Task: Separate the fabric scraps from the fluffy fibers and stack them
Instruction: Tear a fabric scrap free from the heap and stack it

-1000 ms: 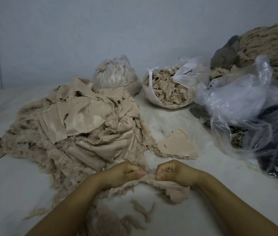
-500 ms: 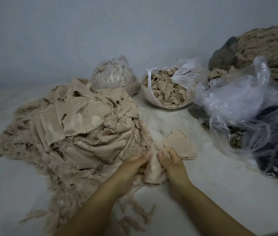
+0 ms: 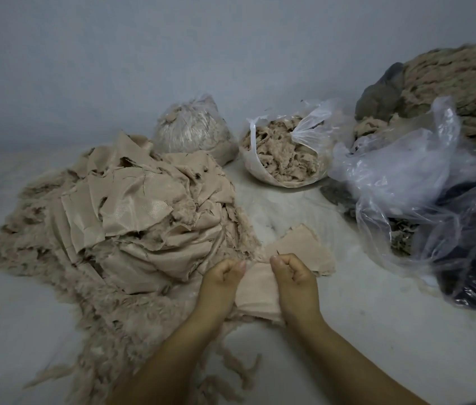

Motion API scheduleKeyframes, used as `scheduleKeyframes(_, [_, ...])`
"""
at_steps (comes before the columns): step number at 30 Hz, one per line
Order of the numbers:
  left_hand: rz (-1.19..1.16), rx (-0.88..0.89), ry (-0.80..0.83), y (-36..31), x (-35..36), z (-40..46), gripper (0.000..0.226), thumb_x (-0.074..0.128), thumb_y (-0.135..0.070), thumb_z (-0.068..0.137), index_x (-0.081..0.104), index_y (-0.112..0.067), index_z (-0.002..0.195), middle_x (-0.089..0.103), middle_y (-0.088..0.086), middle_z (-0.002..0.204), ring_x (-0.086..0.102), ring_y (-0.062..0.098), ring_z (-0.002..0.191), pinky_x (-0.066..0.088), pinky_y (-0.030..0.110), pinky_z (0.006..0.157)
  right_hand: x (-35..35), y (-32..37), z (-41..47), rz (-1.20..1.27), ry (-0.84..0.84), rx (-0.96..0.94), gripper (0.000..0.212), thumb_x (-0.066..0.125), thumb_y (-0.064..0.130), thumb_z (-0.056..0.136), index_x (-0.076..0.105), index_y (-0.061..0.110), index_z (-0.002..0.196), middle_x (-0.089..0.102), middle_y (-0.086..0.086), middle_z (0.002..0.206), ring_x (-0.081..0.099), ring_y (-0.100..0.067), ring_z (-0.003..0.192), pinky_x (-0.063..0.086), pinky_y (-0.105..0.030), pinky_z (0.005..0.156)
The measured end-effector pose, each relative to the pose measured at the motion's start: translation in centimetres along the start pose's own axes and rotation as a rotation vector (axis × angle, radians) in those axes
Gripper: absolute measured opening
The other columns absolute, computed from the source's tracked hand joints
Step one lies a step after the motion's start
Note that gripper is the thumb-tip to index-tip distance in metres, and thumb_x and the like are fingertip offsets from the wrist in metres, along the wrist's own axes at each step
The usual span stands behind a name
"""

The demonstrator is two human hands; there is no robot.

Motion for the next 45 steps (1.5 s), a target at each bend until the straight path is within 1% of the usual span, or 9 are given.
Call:
scheduleKeyframes(7, [0.477, 0.194, -0.194, -1.0, -3.0, 0.7, 0.038, 0.052, -0.024, 0.095, 0.041, -0.026, 0.059, 0.046, -0.012, 0.052, 0.046, -0.001, 0.052, 0.033, 0.015, 0.052, -0.8, 0.2, -0.2, 0.039, -0.105, -0.002, 0.024, 0.055, 0.02, 0.096, 0.063, 0.012, 0.075, 0.055, 0.001, 0.063, 0.049, -0.012, 0.061, 0.04, -0.027, 0.059])
scheduleKeyframes(11, [0.612, 0.209, -0.211, -0.8, -5.0, 0.7, 0.039, 0.05, -0.028, 0.097, 0.04, -0.019, 0.06, 0.042, -0.007, 0.049, 0.04, 0.007, 0.05, 0.033, 0.031, 0.055, -2.6, 0.7, 0.7, 0.046, -0.16, 0.022, 0.025, 0.055, 0.018, 0.096, 0.062, 0.014, 0.073, 0.056, 0.003, 0.063, 0.048, -0.006, 0.058, 0.041, -0.018, 0.056])
scheduleKeyframes(15, [0.291, 0.155, 0.116, -2.2, -2.1, 0.3, 0.013, 0.06, -0.039, 0.086, 0.062, -0.03, 0.076, 0.059, -0.022, 0.067, 0.055, -0.008, 0.064, 0.04, 0.009, 0.061, 0.3, 0.6, 0.0, 0.031, 0.171, 0.109, 0.026, 0.055, 0.02, 0.095, 0.063, 0.009, 0.073, 0.057, 0.001, 0.062, 0.049, -0.008, 0.059, 0.041, -0.018, 0.055])
scheduleKeyframes(18, [-0.05, -0.052, 0.305, -1.8, 0.1, 0.4, 0.033, 0.071, -0.023, 0.076, 0.065, -0.023, 0.108, 0.067, 0.0, 0.099, 0.065, 0.007, 0.089, 0.051, 0.018, 0.076, 1.4, 0.7, -0.8, -0.033, 0.323, 0.141, 0.034, 0.051, 0.027, 0.097, 0.068, 0.003, 0.08, 0.065, 0.001, 0.064, 0.055, -0.008, 0.059, 0.043, -0.017, 0.054])
scheduleKeyframes(20, [-0.053, -0.011, 0.298, -2.3, 0.1, 0.4, 0.007, 0.07, -0.016, 0.078, 0.072, -0.018, 0.084, 0.066, 0.001, 0.075, 0.06, 0.007, 0.066, 0.048, 0.017, 0.059, 1.3, 0.7, -1.1, -0.038, 0.371, 0.159, 0.037, 0.054, 0.031, 0.096, 0.066, -0.001, 0.08, 0.065, -0.003, 0.067, 0.056, -0.01, 0.061, 0.043, -0.019, 0.055])
scheduleKeyframes(22, [-0.046, 0.0, 0.28, -2.3, -0.1, 0.4, 0.013, 0.067, -0.011, 0.083, 0.07, -0.016, 0.071, 0.058, 0.0, 0.06, 0.051, 0.007, 0.052, 0.043, 0.017, 0.048, 1.2, 0.7, -1.4, -0.01, 0.399, 0.194, 0.024, 0.064, 0.025, 0.09, 0.065, 0.007, 0.074, 0.063, 0.001, 0.063, 0.055, -0.009, 0.058, 0.042, -0.018, 0.053])
scheduleKeyframes(32, [-0.181, -0.149, 0.024, -1.1, -0.1, 1.0, 0.019, 0.057, 0.005, 0.088, 0.066, -0.011, 0.083, 0.051, -0.004, 0.047, 0.044, 0.007, 0.036, 0.035, 0.018, 0.039, 0.7, 0.3, -2.0, 0.027, 0.396, 0.259, 0.019, 0.062, 0.01, 0.091, 0.073, 0.008, 0.075, 0.068, -0.007, 0.065, 0.06, -0.014, 0.054, 0.047, -0.022, 0.05])
scheduleKeyframes(38, [-0.046, -0.035, -0.123, -1.6, 0.5, 0.7, 0.024, 0.056, 0.007, 0.088, 0.064, -0.013, 0.077, 0.053, -0.003, 0.058, 0.047, -0.001, 0.046, 0.039, 0.011, 0.045, 0.6, 0.1, -2.2, -0.012, 0.399, 0.247, 0.021, 0.063, 0.013, 0.09, 0.074, 0.01, 0.073, 0.068, -0.006, 0.064, 0.059, -0.011, 0.055, 0.047, -0.02, 0.051])
scheduleKeyframes(45, [-0.086, -0.024, -0.02, -2.1, 1.3, 0.7, 0.008, 0.057, -0.005, 0.092, 0.064, -0.008, 0.091, 0.051, -0.004, 0.048, 0.044, 0.001, 0.038, 0.036, 0.015, 0.038, 0.5, -0.2, -0.8, -0.22, 0.279, 0.114, 0.028, 0.056, 0.019, 0.095, 0.055, 0.02, 0.067, 0.057, 0.014, 0.057, 0.05, -0.001, 0.06, 0.039, -0.018, 0.06])
Point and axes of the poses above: each hand's wrist, its own z-axis towards the middle knuckle, its own x-axis out of the palm, y = z × x, the point moved 6 cm from there along z, towards the middle knuckle
